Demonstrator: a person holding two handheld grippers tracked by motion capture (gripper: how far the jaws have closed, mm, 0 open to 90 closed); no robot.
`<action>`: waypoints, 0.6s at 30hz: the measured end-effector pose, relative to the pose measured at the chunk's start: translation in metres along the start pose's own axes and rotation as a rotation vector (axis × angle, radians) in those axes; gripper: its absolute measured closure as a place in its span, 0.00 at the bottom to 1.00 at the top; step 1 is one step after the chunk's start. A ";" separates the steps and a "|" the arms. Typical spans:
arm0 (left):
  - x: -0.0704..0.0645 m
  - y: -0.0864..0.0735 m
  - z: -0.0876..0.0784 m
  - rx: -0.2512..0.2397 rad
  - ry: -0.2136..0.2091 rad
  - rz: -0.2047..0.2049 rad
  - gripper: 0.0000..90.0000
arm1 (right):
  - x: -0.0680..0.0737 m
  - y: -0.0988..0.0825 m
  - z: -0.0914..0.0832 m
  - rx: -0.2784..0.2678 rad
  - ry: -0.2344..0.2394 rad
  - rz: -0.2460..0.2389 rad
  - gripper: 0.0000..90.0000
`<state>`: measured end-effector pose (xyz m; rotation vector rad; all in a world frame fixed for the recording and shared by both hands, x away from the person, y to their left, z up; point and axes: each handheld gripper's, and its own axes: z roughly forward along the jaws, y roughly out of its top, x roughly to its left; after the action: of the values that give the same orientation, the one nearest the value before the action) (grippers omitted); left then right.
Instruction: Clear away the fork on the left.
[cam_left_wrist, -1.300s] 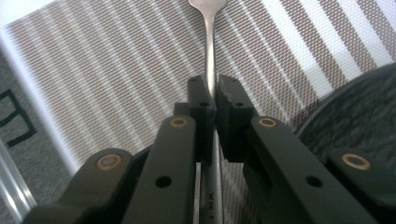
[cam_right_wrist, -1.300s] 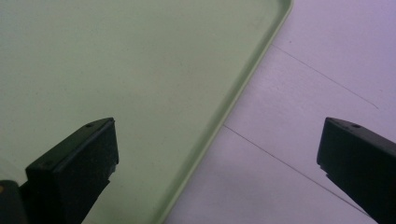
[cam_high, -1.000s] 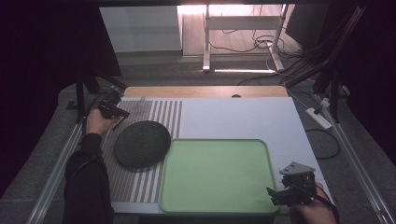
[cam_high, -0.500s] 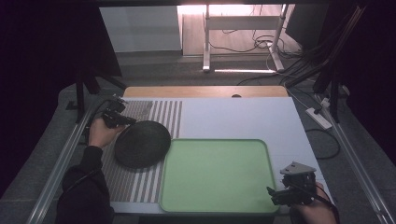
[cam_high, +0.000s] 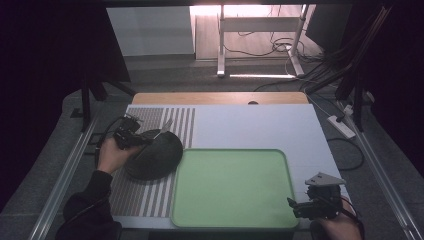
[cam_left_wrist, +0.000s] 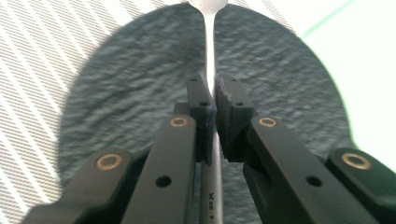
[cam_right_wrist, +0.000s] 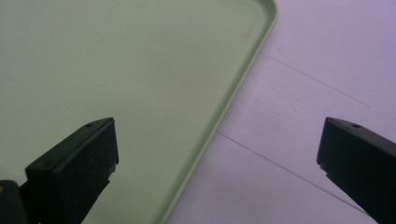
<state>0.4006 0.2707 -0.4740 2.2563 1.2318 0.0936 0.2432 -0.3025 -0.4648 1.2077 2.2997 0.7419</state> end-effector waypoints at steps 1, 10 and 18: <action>-0.003 -0.002 0.000 -0.001 -0.003 -0.001 0.93 | -0.001 0.000 -0.001 -0.007 -0.001 0.004 0.00; -0.030 -0.013 0.001 0.010 -0.037 0.011 0.93 | -0.007 -0.003 -0.007 -0.083 0.021 0.077 0.00; -0.049 -0.021 0.002 0.016 -0.039 0.003 0.93 | -0.009 -0.003 -0.009 -0.120 0.012 0.092 0.00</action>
<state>0.3572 0.2404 -0.4767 2.2631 1.2134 0.0407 0.2410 -0.3139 -0.4589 1.2633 2.1873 0.9091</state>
